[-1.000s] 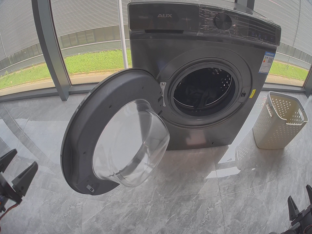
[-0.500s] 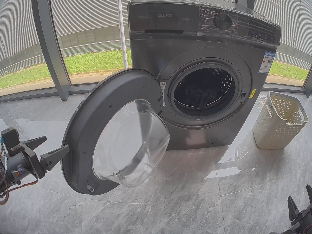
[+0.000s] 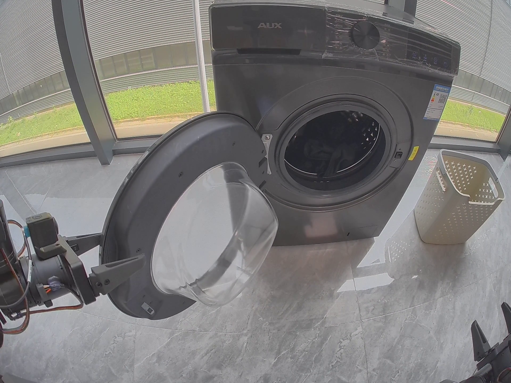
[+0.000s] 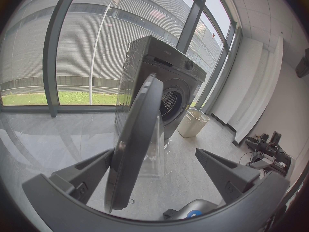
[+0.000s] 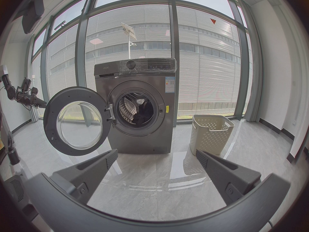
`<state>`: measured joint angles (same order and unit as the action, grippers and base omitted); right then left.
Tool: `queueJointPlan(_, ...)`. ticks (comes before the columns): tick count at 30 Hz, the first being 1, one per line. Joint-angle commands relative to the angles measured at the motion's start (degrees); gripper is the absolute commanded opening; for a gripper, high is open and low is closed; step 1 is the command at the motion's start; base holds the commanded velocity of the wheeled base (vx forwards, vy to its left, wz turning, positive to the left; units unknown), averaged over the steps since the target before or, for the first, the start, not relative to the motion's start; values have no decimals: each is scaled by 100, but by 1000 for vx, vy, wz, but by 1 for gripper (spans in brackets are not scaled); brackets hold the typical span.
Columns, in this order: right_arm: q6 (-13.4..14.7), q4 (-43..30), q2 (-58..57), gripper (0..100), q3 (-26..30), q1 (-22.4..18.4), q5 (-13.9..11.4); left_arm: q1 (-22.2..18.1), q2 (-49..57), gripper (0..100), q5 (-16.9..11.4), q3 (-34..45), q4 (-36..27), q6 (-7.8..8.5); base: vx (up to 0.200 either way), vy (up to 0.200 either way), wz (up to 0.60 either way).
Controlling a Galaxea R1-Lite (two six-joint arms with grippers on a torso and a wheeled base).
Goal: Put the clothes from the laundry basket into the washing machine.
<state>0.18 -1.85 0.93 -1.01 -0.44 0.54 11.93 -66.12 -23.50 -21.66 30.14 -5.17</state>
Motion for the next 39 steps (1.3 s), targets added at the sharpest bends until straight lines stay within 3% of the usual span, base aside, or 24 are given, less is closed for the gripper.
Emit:
queueJointPlan(1, -1, 1, -66, 100, 40, 0, -1, 547, 460, 100, -128, 101, 10, -441, 0, 0, 0)
queueJointPlan(4, -1, 1, -66, 100, 40, 0, -1, 907, 890, 100, -181, 4, -60, -1074, 0, 0, 0)
queueJointPlan(8, -1, 1, -66, 100, 40, 0, -1, 960, 1005, 100, -163, -5, -69, -1171, 0, 0, 0)
queueJointPlan(12, -1, 1, -66, 100, 40, 0, -1, 705, 908, 100, 100, -31, -60, -1118, 0, 0, 0)
queueJointPlan(13, -1, 1, -66, 100, 40, 0, -1, 415, 750, 100, 417, -101, -34, -1004, 0, 0, 0)
queueJointPlan(15, -1, 1, -66, 100, 40, 0, -1, 274, 530, 100, 619, -189, 10, -828, 0, 0, 0)
queueJointPlan(16, -1, 1, -66, 100, 40, 0, -1, 274, 530, 100, 619, -189, 10, -828, 0, 0, 0)
queueJointPlan(17, -1, 1, -66, 100, 40, 0, -1, 107, 337, 100, 935, -268, 28, -529, 0, 0, 0)
queueJointPlan(21, -1, 1, -66, 100, 40, 0, -1, 90, 73, 100, 1243, -268, 36, -107, 0, 0, 0)
queueJointPlan(25, -1, 1, -66, 100, 40, 0, -1, 142, -270, 100, 1480, -260, 36, 139, 0, 0, 0)
queueJointPlan(30, -1, 1, -66, 100, 40, 0, -1, 353, -709, 100, 1542, -347, 318, 148, 0, 0, 0)
queueJointPlan(33, -1, 1, -66, 100, 40, 0, -1, 731, -1087, 100, 1638, -664, 616, 113, 0, 0, 0)
queueJointPlan(39, -1, 1, -66, 100, 40, 0, -1, 1549, -1948, 100, 2280, -1516, 634, 69, 0, 0, 0)
